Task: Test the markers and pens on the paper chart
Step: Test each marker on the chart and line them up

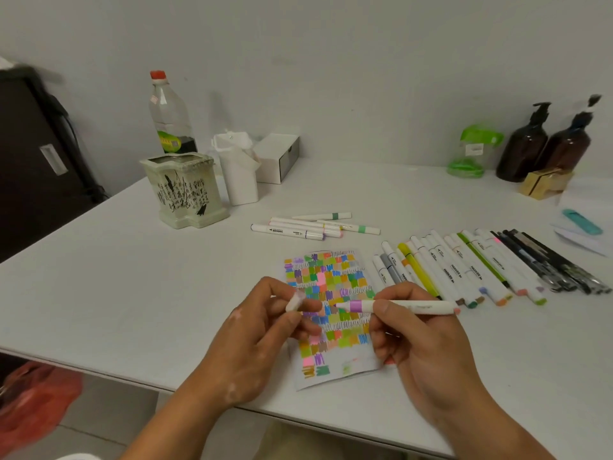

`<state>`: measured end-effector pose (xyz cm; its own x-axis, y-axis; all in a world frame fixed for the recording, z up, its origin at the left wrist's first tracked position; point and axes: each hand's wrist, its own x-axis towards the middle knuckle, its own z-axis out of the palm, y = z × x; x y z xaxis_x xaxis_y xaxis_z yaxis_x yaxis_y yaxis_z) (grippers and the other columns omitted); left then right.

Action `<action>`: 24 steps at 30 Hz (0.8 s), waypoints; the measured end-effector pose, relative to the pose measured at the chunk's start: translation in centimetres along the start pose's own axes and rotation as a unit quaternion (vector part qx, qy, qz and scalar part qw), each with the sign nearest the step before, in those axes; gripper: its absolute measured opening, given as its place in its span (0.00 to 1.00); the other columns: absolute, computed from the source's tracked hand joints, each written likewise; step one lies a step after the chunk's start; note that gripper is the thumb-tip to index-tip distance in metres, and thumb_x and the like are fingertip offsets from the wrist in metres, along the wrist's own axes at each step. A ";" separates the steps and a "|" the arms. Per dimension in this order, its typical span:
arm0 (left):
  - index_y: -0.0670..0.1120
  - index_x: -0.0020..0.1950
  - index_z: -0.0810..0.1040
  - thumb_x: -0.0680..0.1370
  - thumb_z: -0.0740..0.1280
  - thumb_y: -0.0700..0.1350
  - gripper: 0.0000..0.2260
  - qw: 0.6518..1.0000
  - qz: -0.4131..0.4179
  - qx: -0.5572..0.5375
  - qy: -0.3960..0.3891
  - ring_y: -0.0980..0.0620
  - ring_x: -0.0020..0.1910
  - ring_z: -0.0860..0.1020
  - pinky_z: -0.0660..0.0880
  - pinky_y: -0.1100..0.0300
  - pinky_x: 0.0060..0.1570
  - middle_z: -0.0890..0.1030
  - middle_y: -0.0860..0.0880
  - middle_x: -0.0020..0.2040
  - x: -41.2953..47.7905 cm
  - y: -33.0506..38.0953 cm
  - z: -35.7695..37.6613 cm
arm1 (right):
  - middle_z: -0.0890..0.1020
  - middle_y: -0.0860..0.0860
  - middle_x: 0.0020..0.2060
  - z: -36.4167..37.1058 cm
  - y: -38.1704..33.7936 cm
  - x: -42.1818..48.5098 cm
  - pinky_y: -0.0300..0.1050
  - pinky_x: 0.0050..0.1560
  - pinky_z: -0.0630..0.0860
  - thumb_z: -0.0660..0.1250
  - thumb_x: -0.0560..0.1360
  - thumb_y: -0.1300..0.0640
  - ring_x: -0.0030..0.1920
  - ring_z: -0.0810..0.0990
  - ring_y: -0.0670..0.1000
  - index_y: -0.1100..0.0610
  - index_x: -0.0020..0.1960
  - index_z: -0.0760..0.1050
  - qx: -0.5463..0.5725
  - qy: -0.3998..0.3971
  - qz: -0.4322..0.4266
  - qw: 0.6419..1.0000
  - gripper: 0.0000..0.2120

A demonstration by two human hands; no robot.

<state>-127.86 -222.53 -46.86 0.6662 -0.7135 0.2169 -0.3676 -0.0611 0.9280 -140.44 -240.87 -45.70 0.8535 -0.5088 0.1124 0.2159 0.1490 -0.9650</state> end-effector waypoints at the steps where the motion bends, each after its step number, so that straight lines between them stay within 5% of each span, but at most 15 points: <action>1: 0.53 0.56 0.74 0.79 0.62 0.52 0.07 1.000 0.006 0.016 0.004 0.50 0.52 0.84 0.81 0.58 0.49 0.85 0.55 0.54 -0.1 0.0 0.0 | 0.81 0.57 0.31 0.0 0.0 0.0 0.43 0.26 0.73 0.75 0.65 0.50 0.29 0.78 0.53 0.55 0.41 0.83 -0.002 -0.003 -0.005 1.000 0.10; 5: 0.59 0.54 0.78 0.76 0.63 0.58 0.09 0.999 0.012 0.034 0.016 0.55 0.52 0.83 0.79 0.67 0.43 0.84 0.57 0.49 -0.4 0.0 -0.2 | 0.83 0.58 0.33 0.0 0.1 -0.1 0.42 0.28 0.75 0.74 0.65 0.50 0.31 0.80 0.54 0.55 0.42 0.84 0.010 -0.019 -0.005 1.000 0.10; 15: 0.65 0.57 0.79 0.76 0.64 0.58 0.11 0.998 0.007 0.062 -0.005 0.58 0.51 0.83 0.79 0.68 0.44 0.84 0.60 0.49 -0.3 0.0 -0.2 | 0.84 0.58 0.34 0.7 -0.3 -0.6 0.41 0.31 0.77 0.74 0.68 0.48 0.32 0.82 0.53 0.50 0.46 0.85 -0.097 -0.060 -0.023 0.993 0.09; 24: 0.57 0.57 0.84 0.77 0.66 0.49 0.11 1.000 0.006 0.022 -0.017 0.53 0.45 0.84 0.79 0.67 0.45 0.86 0.54 0.43 -0.4 0.0 -0.7 | 0.86 0.52 0.35 1.2 -0.7 -0.8 0.37 0.33 0.79 0.74 0.68 0.47 0.32 0.83 0.47 0.46 0.45 0.85 -0.146 -0.070 -0.018 0.987 0.07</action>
<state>-127.65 -221.79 -46.71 0.6401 -0.7372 0.2163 -0.4040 -0.0835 0.9109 -140.71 -239.55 -44.86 0.9092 -0.3842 0.1607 0.1200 -0.1277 -0.9845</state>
